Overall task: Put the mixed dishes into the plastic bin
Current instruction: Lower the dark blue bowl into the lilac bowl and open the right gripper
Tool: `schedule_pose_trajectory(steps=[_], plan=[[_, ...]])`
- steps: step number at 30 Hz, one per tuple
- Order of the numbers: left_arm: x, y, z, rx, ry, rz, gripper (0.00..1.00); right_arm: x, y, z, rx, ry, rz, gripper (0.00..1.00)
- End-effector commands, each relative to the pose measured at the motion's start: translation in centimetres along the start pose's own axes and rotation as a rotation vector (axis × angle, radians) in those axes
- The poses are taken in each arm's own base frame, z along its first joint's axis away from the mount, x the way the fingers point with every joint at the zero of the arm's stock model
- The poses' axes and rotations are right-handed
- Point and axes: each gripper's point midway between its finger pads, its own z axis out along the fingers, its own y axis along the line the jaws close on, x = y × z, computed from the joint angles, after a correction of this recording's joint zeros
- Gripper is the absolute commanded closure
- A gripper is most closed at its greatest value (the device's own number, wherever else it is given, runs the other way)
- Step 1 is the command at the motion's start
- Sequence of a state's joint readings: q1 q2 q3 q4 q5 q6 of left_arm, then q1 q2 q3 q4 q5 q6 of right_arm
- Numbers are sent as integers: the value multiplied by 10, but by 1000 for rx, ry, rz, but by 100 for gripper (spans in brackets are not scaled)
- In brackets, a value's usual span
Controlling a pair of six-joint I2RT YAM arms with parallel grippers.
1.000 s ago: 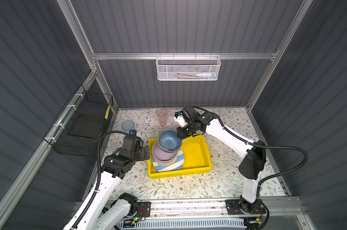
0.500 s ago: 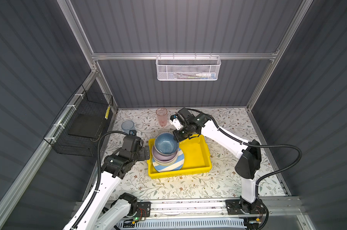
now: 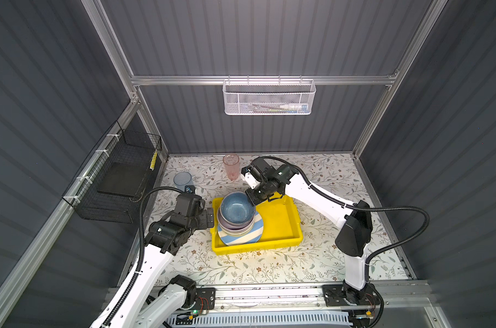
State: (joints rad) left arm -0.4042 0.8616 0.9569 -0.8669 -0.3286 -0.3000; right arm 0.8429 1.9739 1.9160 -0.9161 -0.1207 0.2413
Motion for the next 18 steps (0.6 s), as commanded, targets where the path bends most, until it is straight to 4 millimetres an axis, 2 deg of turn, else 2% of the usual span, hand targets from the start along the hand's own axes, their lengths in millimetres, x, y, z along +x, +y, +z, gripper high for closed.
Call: schedule_pose_trajectory(steps=[1,18], plan=[[-2,-2,1,10,-5,-14,1,-5,9,-4,-18,-26,-16,100],[-7,-8,4,31,0,-14,0,8,8,10,10,8,-17,98]])
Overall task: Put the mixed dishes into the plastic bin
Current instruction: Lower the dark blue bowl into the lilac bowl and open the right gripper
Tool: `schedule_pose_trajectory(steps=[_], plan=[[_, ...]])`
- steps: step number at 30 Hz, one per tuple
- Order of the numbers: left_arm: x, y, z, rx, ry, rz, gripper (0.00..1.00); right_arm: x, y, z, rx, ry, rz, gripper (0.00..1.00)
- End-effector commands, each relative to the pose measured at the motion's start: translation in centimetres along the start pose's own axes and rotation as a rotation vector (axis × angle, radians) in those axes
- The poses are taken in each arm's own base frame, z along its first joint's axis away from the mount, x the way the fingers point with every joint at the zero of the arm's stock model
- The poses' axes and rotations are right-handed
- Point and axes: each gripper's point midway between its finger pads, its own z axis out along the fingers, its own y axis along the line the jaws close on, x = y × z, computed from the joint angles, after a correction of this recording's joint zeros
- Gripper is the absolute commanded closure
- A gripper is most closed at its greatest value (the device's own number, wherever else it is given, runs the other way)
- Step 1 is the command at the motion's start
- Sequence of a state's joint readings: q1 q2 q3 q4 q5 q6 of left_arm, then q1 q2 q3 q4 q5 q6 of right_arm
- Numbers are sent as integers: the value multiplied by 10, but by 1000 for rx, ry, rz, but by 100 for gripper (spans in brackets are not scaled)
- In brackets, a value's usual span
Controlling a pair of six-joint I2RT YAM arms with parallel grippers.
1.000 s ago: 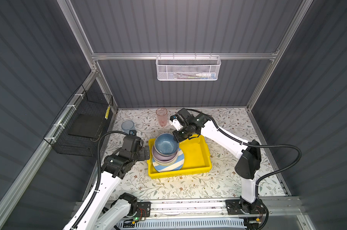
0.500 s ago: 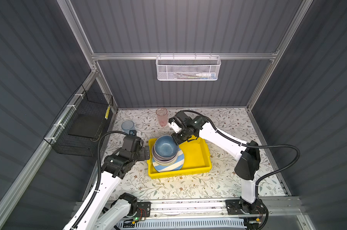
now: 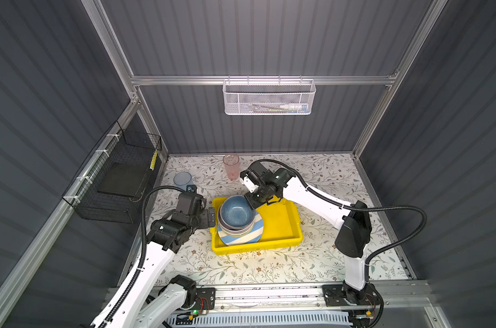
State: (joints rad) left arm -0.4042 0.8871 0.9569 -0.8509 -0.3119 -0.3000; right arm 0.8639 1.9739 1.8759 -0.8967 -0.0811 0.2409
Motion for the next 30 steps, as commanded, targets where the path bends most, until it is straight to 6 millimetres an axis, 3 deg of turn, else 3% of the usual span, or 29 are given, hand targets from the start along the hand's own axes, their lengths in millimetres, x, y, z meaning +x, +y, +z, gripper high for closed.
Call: schedule_pose_trajectory(steps=[1,30], plan=[[-6,-3,-1,19,-14,-17,0,-1,7,0,-21,-7,0,98],[-1,-1,-2,14,-13,-24,0,4,9,3,19,8,-13,81]])
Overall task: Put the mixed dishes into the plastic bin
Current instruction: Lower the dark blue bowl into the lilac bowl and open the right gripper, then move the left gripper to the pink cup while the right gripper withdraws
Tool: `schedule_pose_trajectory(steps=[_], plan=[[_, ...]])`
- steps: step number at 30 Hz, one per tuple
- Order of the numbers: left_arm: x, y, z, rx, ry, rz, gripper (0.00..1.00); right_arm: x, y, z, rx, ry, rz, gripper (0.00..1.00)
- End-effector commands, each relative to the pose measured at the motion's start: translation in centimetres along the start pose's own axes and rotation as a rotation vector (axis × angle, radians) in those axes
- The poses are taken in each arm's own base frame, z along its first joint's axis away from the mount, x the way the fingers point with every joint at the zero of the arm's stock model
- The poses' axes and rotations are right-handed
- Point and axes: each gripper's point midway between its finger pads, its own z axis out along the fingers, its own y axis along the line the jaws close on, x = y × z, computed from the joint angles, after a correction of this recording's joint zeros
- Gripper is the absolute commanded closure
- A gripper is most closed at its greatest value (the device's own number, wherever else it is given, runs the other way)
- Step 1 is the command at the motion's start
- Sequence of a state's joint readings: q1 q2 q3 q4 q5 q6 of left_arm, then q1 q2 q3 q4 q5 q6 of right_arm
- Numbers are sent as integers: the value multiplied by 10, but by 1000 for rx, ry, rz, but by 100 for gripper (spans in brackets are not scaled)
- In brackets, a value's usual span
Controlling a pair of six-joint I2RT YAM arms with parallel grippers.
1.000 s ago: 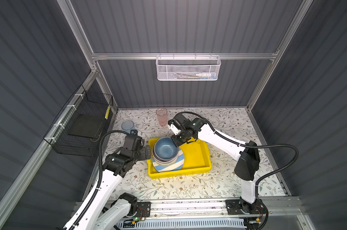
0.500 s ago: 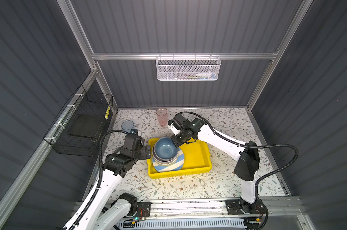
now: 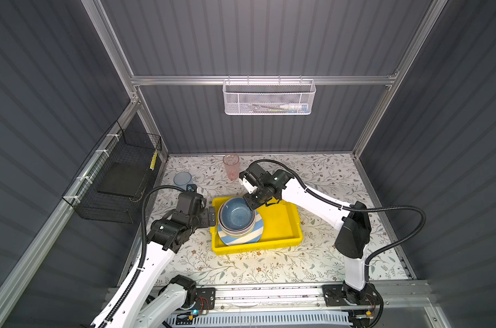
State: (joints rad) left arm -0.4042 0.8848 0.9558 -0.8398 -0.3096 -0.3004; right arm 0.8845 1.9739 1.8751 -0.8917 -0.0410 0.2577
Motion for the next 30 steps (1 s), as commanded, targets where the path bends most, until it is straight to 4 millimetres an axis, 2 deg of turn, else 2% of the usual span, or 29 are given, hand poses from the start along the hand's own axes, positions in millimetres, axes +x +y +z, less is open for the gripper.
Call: schedule_pose_trajectory(steps=[1,10,16,21,26,30], plan=[[1,0,-2,8,-2,-21,0,4,6,2,-11,18,-11,81],[-6,-3,0,17,-14,-19,0,-3,9,-9,-23,-11,-8,74],[-22,-9,3,22,-25,-22,2,-15,8,-34,-18,-92,-13,63],[-41,-19,11,28,-13,-29,6,-23,-1,-61,-36,-194,16,44],[-60,-31,25,39,3,-27,9,-17,-24,-74,-39,-254,64,24],[-75,-44,42,52,16,-19,12,-7,-45,-82,-39,-288,124,15]])
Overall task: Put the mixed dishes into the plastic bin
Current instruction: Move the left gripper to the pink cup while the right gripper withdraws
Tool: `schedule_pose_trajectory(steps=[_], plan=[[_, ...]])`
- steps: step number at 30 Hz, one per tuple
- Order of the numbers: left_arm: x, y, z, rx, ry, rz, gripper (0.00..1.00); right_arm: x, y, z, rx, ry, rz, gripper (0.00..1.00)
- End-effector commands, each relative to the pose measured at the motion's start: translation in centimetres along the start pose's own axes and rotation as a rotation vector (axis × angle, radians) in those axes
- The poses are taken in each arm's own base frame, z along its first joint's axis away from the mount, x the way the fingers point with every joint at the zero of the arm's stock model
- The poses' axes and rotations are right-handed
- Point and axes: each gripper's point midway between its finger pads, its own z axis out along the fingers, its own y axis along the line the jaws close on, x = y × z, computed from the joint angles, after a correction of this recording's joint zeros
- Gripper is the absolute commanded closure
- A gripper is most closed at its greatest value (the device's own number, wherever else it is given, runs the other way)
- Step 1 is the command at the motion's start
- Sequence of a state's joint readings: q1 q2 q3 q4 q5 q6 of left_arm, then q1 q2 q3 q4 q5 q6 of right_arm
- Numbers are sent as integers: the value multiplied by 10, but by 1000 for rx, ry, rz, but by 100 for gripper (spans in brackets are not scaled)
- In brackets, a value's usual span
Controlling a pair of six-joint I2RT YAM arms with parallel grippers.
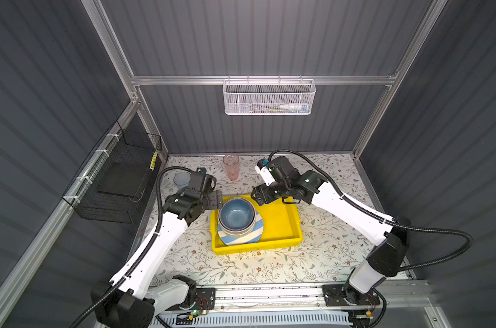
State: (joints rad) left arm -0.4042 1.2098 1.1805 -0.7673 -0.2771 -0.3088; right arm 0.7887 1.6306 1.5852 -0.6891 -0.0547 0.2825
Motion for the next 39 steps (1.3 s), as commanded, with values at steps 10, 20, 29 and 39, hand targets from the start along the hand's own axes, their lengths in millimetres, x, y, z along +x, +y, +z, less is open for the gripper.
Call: schedule_pose_trajectory(steps=[10,20,29,39], plan=[[-85,-26,51,41,-37,-26,28,21,-41,-18,-28,-69,122,10],[-122,-16,99,102,18,-85,38,41,-50,-19,-24,-65,131,8],[-139,-22,131,171,56,-62,45,45,-49,-16,-38,-66,136,8],[-135,-34,168,221,117,-84,48,52,-46,-17,-60,-55,134,8]])
